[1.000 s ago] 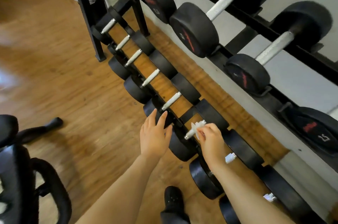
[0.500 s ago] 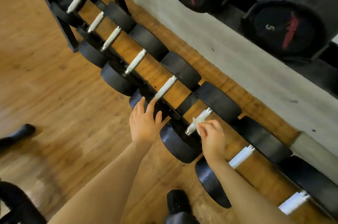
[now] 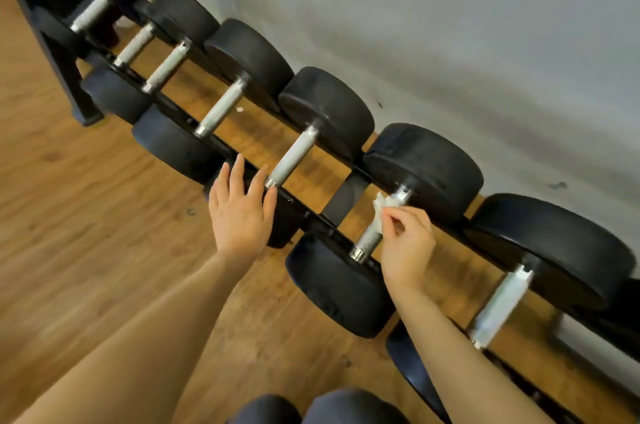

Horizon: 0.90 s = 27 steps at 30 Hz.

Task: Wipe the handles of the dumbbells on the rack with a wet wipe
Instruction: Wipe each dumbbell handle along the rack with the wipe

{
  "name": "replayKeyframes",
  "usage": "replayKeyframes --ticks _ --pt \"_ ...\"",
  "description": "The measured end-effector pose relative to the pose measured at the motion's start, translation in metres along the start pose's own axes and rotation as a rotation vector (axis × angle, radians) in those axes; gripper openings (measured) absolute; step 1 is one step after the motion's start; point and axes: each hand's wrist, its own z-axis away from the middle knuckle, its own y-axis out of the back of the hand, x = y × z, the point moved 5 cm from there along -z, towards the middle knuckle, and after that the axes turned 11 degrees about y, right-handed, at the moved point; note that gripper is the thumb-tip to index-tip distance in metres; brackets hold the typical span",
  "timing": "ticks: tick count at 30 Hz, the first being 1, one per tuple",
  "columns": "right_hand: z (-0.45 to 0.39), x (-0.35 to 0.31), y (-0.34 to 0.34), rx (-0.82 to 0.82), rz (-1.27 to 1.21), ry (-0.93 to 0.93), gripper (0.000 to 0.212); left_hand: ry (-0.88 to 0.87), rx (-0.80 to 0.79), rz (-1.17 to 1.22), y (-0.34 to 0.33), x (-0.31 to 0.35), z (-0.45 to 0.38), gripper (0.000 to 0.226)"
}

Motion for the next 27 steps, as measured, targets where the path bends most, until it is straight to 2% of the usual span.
replayKeyframes --ticks 4,9,20,27 --pt "0.001 0.006 0.003 0.010 -0.040 0.007 0.011 -0.026 0.110 0.015 -0.007 -0.002 0.000 0.045" --pt "0.001 0.018 0.001 0.000 -0.094 -0.100 0.011 -0.061 0.182 0.010 -0.010 -0.005 0.002 0.043" --pt "-0.001 0.010 -0.008 0.015 -0.011 -0.089 0.008 -0.092 0.318 0.064 -0.014 -0.009 0.002 0.035" --pt "-0.006 0.006 -0.004 0.047 -0.043 -0.079 0.014 -0.104 0.331 0.055 -0.014 -0.008 0.001 0.034"
